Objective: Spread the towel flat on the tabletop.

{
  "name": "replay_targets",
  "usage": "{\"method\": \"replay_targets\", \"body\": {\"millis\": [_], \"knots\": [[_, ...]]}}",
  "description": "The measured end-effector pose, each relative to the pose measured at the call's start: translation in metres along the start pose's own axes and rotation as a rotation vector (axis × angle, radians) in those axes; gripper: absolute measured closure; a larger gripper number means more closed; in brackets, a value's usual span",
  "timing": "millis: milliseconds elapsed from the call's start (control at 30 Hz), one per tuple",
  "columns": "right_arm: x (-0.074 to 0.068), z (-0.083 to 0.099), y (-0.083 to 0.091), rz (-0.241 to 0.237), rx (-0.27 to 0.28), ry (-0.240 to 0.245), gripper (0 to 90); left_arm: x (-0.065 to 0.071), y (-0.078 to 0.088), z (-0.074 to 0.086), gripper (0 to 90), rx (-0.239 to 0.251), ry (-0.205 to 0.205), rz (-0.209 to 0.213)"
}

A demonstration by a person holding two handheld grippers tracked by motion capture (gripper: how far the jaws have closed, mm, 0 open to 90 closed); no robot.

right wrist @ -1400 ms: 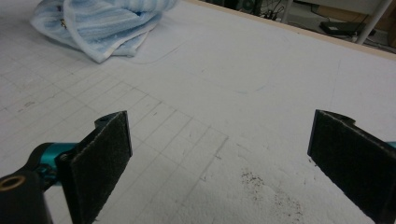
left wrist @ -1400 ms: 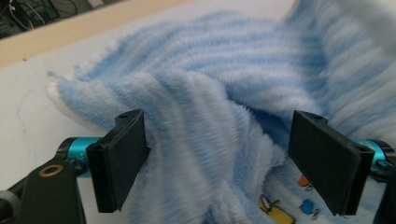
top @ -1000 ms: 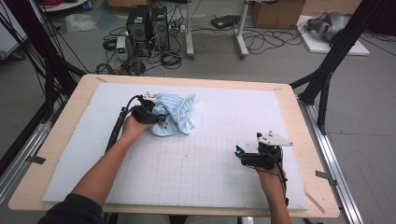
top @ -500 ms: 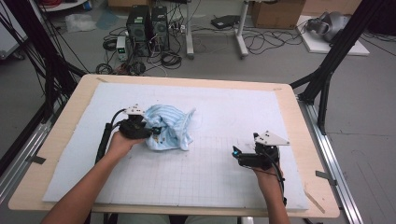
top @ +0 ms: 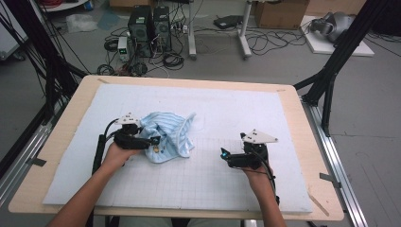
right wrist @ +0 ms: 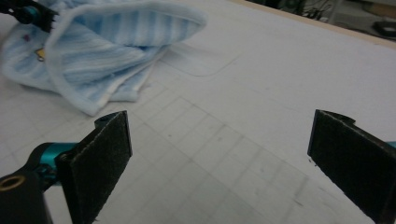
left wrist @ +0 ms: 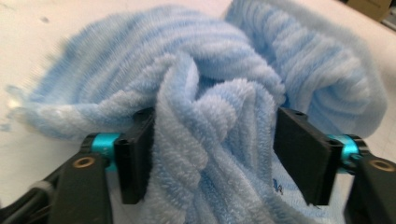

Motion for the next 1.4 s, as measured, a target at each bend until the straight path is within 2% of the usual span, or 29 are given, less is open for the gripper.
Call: {"method": "replay_targets", "body": {"millis": [67, 100, 267, 333, 367, 400, 433, 467, 500, 533, 567, 667, 733, 800, 833, 867, 900, 933, 967, 1000, 1033, 1067, 1167, 1267, 1400], "knots": [[-0.004, -0.001, -0.002, -0.012, -0.007, 0.005, 5.3, 0.0, 0.002, -0.001, 26.8, 0.013, -0.007, -0.012], [-0.014, -0.003, -0.008, -0.031, -0.009, 0.012, 5.3, 0.0, 0.004, 0.0, 19.1, 0.027, -0.012, -0.032], [-0.038, -0.011, -0.024, -0.103, -0.021, 0.03, 5.4, -0.007, 0.008, 0.006, 18.8, 0.017, -0.014, -0.053], [-0.042, -0.012, -0.027, -0.112, -0.025, 0.035, 5.4, -0.007, 0.008, 0.006, 19.0, 0.021, -0.012, -0.053], [-0.053, -0.015, -0.038, -0.135, -0.041, 0.039, 5.5, -0.007, 0.009, 0.005, 19.8, 0.029, -0.016, -0.049], [-0.053, -0.015, -0.038, -0.135, -0.041, 0.039, 5.5, -0.007, 0.009, 0.005, 19.8, 0.025, -0.021, -0.047], [-0.063, -0.016, -0.047, -0.15, -0.056, 0.041, 6.5, -0.007, 0.009, 0.006, 26.6, 0.023, -0.025, -0.044], [-0.068, -0.017, -0.052, -0.164, -0.063, 0.048, 10.7, -0.007, 0.009, 0.007, 28.8, 0.016, -0.023, -0.037], [-0.068, -0.017, -0.052, -0.164, -0.063, 0.048, 10.7, -0.008, 0.009, 0.008, 31.2, 0.01, -0.022, -0.034], [-0.072, -0.018, -0.056, -0.184, -0.068, 0.062, 17.7, -0.008, 0.008, 0.009, 31.2, 0.004, -0.016, -0.03], [-0.08, -0.018, -0.062, -0.213, -0.08, 0.08, 20.2, -0.008, 0.008, 0.01, 34.9, -0.001, -0.016, -0.03], [-0.099, -0.016, -0.082, -0.25, -0.12, 0.117, 25.6, -0.01, 0.007, 0.011, 38.1, -0.006, -0.011, -0.028], [-0.102, -0.015, -0.087, -0.254, -0.133, 0.124, 26.5, -0.01, 0.008, 0.011, 40.2, -0.005, -0.016, -0.026], [-0.111, -0.013, -0.099, -0.262, -0.159, 0.152, 36.3, -0.009, 0.009, 0.01, 50.3, -0.002, -0.027, -0.022], [-0.111, -0.013, -0.099, -0.262, -0.159, 0.152, 36.3, -0.009, 0.009, 0.01, 50.3, -0.003, -0.032, -0.02], [-0.11, -0.012, -0.105, -0.226, -0.189, 0.189, 52.5, -0.008, 0.01, 0.01, 56.3, -0.006, -0.038, -0.017], [-0.108, -0.012, -0.107, -0.21, -0.197, 0.207, 61.8, -0.007, 0.01, 0.011, 59.6, -0.013, -0.045, -0.01], [-0.108, -0.012, -0.107, -0.21, -0.197, 0.207, 61.8, -0.007, 0.01, 0.011, 61.8, -0.013, -0.045, -0.01], [-0.098, -0.016, -0.109, -0.167, -0.198, 0.225, 75.9, -0.006, 0.01, 0.011, 63.4, -0.018, -0.053, -0.005], [-0.098, -0.016, -0.109, -0.167, -0.198, 0.225, 75.9, -0.005, 0.01, 0.011, 63.4, -0.02, -0.055, -0.003], [-0.086, -0.024, -0.108, -0.116, -0.174, 0.235, 82.7, -0.004, 0.009, 0.011, 66.5, -0.019, -0.061, 0.002], [-0.08, -0.028, -0.108, -0.091, -0.172, 0.236, 85.4, -0.004, 0.009, 0.011, 67.4, -0.023, -0.066, 0.01], [-0.059, -0.045, -0.107, -0.019, -0.158, 0.234, 85.9, -0.003, 0.009, 0.012, 68.3, -0.025, -0.065, 0.013], [-0.034, -0.063, -0.11, 0.033, -0.146, 0.187, 86.1, -0.004, 0.009, 0.012, 68.3, -0.023, -0.062, 0.015], [-0.001, -0.08, -0.115, 0.142, -0.139, 0.136, 86.2, -0.004, 0.009, 0.012, 68.3, -0.024, -0.058, 0.016]]}}
Point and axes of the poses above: each handheld gripper's, and its own axes: y roughly backward along the jaws, z roughly out of its underside, x roughly to its right, the point moved 7 cm from there along -y, roughly forward along the jaws, and after that the axes turned 10 degrees about -y, right-handed, at the moved point
